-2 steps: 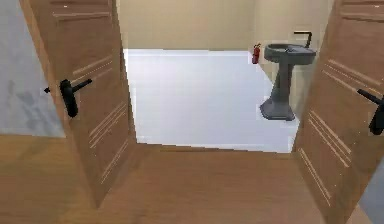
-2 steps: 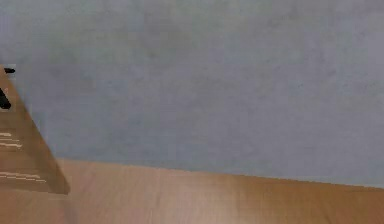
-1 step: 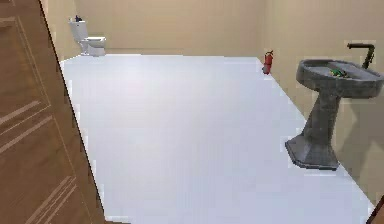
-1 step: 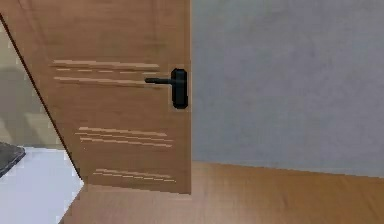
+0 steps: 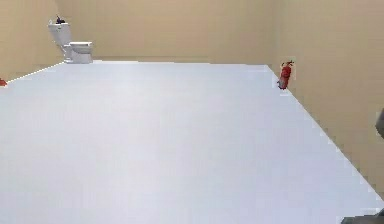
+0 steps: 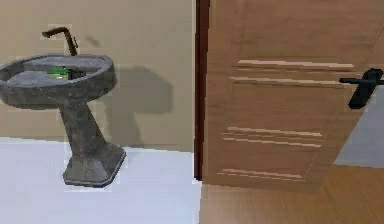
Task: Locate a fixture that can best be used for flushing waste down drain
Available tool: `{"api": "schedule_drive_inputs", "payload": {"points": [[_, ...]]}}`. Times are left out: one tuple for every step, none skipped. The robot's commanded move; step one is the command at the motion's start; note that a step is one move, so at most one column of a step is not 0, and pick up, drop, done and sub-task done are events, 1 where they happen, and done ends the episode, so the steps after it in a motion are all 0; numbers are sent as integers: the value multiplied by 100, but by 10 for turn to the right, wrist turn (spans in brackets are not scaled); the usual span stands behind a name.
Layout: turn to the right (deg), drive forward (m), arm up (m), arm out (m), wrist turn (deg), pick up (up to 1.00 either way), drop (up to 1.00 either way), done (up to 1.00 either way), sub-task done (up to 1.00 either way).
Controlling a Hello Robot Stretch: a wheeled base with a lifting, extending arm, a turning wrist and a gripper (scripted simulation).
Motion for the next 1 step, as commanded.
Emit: {"api": "schedule_drive_inputs", "payload": {"points": [[0, 35, 0, 0, 0, 0, 0, 0, 0]]}}
